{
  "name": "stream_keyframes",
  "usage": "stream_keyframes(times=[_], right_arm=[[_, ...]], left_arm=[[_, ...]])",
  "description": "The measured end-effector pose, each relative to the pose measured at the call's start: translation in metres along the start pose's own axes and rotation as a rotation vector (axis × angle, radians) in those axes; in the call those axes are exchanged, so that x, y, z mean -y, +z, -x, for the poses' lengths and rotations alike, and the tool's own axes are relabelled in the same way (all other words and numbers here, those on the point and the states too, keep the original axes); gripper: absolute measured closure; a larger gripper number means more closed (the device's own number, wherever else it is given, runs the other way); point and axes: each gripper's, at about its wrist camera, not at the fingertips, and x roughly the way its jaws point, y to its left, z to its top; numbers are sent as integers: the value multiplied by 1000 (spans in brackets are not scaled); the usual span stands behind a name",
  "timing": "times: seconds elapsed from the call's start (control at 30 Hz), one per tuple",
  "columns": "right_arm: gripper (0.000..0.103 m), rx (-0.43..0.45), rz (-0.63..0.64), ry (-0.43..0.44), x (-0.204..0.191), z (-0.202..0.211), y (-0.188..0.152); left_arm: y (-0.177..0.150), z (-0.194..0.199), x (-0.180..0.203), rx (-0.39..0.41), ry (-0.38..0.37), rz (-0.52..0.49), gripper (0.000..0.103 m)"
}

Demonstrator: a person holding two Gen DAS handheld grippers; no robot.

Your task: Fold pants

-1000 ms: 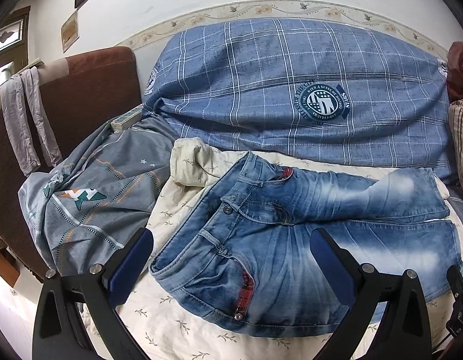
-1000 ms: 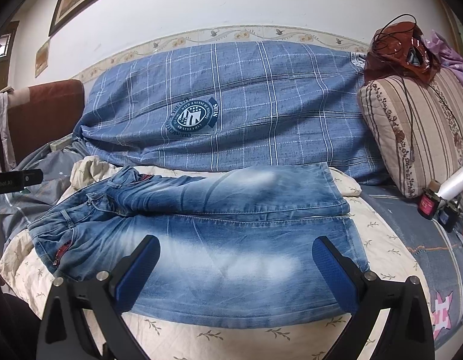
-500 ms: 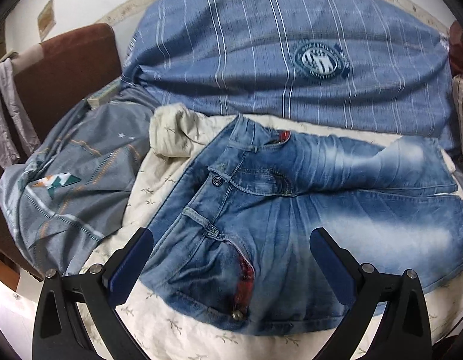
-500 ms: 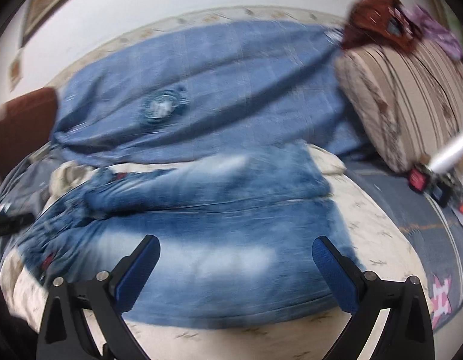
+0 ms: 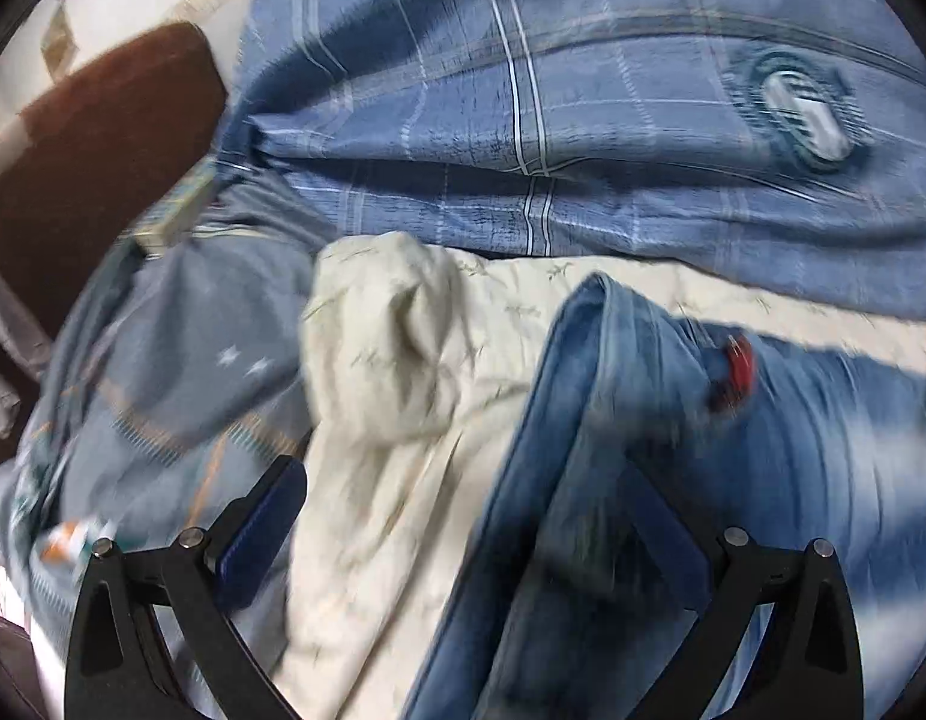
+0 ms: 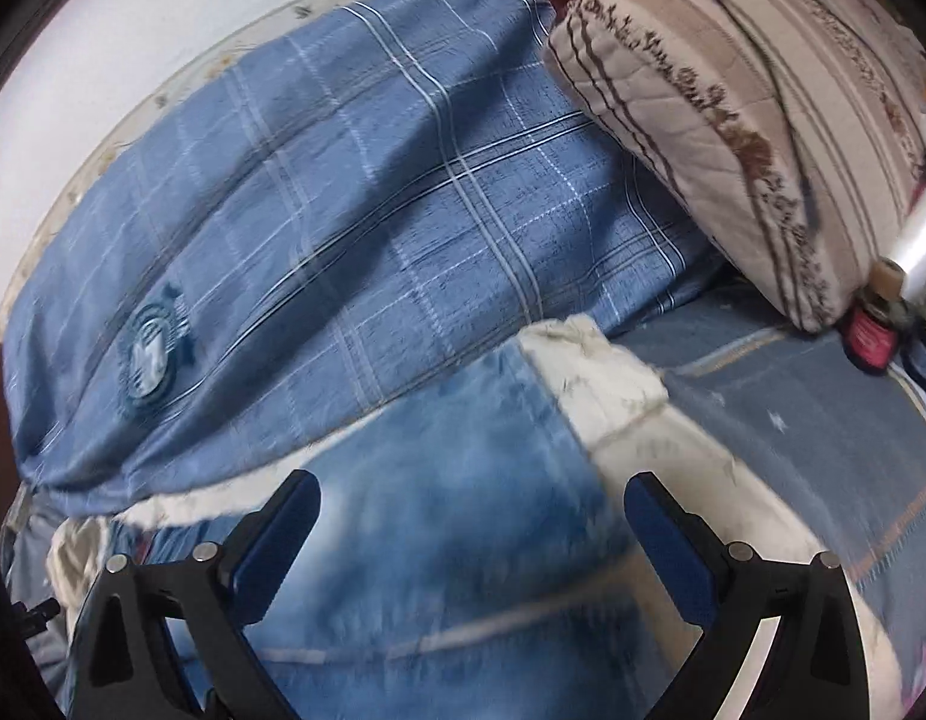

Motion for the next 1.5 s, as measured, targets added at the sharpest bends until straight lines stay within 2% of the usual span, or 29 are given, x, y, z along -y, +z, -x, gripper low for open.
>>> stream_keyframes(times=[0.2,0.33,0.4,0.43,0.47,0.53,0.6,0.63,0.67,0.7,0.73,0.77,0.8,0.87,1.07,1.2,1.33,1.5], right_arm=[[0,-64,-38,-13,24,-53,34],[1,-111,-24,-13,40,-78,52],[1,-135,-33,9,45,-90,60],[1,-147,-28,18,44,-95,63],[1,-160,-14,17,43,-102,66],[4,-194,28,-9,37,-118,71],[13,-235,58,-19,30,-135,73],[23,-263,70,-22,26,-145,73],[39,-297,76,-30,24,-153,71],[49,-351,71,-32,23,-163,67],[58,-381,59,-31,22,-168,64],[64,-364,61,-36,21,-165,61],[67,-340,73,-33,19,-157,61],[76,-300,78,-12,16,-135,61],[85,-194,55,56,20,-58,59],[85,-133,2,110,35,-7,55],[85,-116,-14,137,47,43,39],[85,-133,-22,151,63,86,-2]], left_arm=[[54,-57,26,-93,-96,42,0],[74,-81,46,-95,-151,45,0],[78,-97,58,-132,-168,39,2],[78,-104,63,-152,-178,36,9],[78,-110,68,-173,-190,31,20],[74,-121,76,-201,-176,19,24],[72,-120,79,-176,-163,10,30],[71,-118,79,-163,-170,11,41],[69,-115,79,-151,-187,17,51],[69,-110,77,-143,-195,27,53],[68,-104,75,-133,-205,33,61],[68,-97,75,-123,-226,33,77],[68,-89,74,-111,-259,30,77],[68,-67,71,-58,-265,11,77],[53,21,26,95,-360,51,78],[43,71,-17,158,-417,91,78],[6,105,-47,207,-463,108,78],[-72,136,-77,200,-489,117,78]])
